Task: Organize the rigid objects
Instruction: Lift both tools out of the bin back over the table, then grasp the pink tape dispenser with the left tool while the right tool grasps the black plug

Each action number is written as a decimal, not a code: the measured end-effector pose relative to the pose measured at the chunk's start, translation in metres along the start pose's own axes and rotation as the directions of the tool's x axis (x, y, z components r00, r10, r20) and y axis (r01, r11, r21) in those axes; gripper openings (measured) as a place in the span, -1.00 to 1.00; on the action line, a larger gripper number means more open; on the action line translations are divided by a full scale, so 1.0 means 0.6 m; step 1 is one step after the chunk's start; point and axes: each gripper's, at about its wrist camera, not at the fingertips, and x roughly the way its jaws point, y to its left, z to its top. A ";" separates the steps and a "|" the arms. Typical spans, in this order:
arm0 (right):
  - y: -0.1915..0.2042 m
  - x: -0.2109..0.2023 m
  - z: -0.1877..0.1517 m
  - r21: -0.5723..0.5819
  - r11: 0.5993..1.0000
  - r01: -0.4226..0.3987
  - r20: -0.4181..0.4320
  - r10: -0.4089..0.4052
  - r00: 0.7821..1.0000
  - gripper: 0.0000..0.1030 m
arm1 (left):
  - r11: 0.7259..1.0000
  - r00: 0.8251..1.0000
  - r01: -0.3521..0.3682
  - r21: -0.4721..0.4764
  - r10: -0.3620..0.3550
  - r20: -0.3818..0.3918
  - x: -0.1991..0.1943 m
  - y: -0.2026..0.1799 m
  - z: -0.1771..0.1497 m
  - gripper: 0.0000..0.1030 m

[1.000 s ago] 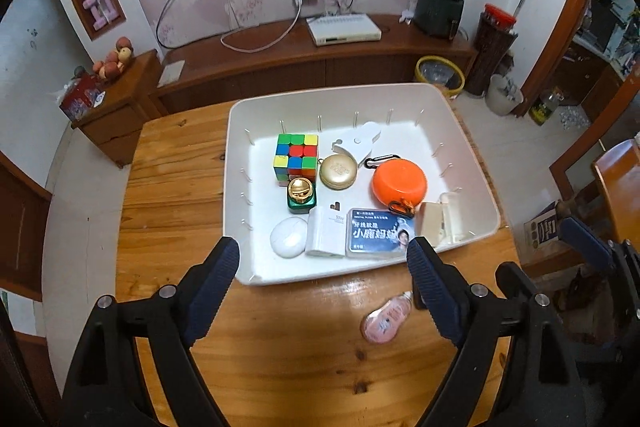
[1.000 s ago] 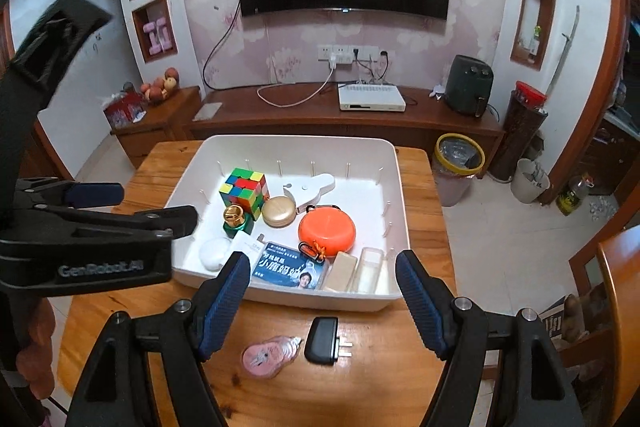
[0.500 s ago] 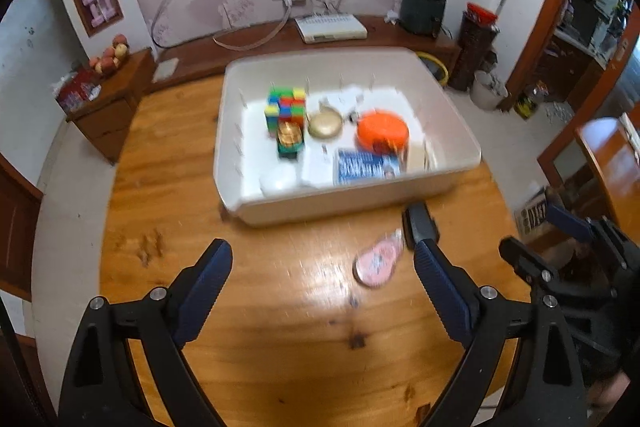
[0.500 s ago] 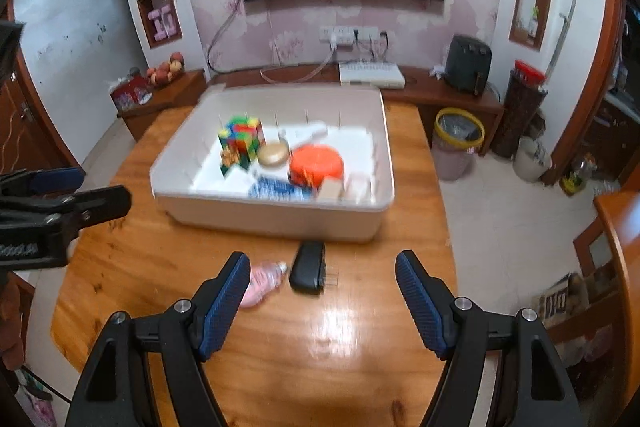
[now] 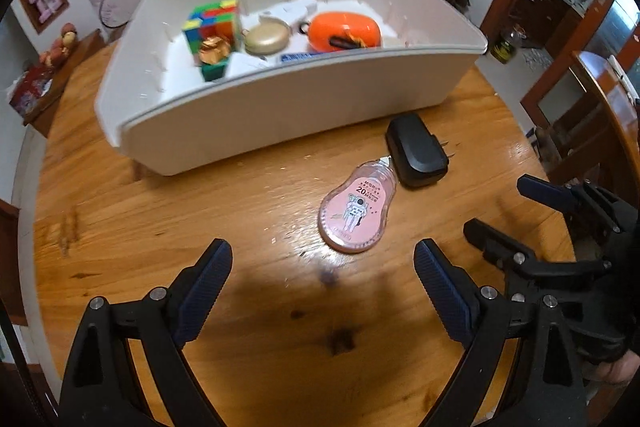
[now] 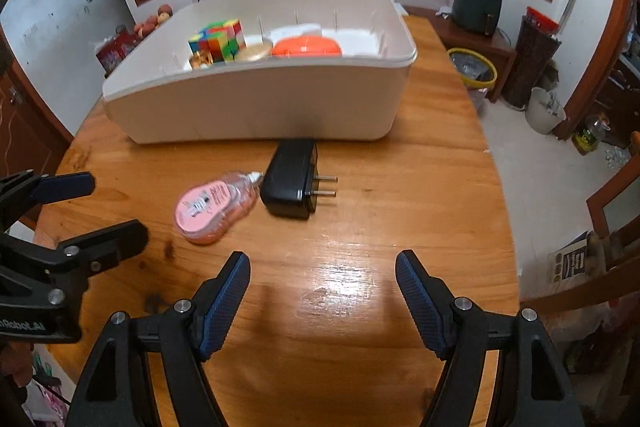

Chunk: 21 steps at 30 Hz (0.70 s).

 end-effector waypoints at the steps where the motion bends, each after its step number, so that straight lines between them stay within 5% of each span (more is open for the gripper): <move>1: -0.001 0.005 -0.001 0.000 1.000 -0.001 -0.004 0.001 1.000 0.48 | 1.000 1.000 0.001 0.005 -0.001 -0.006 0.008 -0.001 0.001 0.81; 14: -0.003 0.051 -0.017 -0.024 1.000 0.009 -0.019 -0.009 1.000 0.47 | 0.998 0.999 0.005 0.065 -0.002 -0.049 0.061 -0.011 0.006 0.77; 18: 0.004 0.054 -0.017 -0.058 0.998 0.023 -0.011 -0.024 1.000 0.47 | 0.996 0.998 0.021 0.090 -0.016 -0.054 0.068 -0.021 0.000 0.42; 20: 0.006 0.056 -0.015 -0.070 0.997 0.028 -0.011 -0.028 1.000 0.47 | 0.994 0.999 0.020 0.112 -0.016 -0.030 0.062 -0.028 -0.005 0.03; 21: 0.007 0.057 -0.015 -0.077 0.997 0.030 -0.009 -0.030 0.999 0.47 | 0.992 1.000 0.013 0.126 -0.011 -0.019 0.060 -0.031 -0.006 0.04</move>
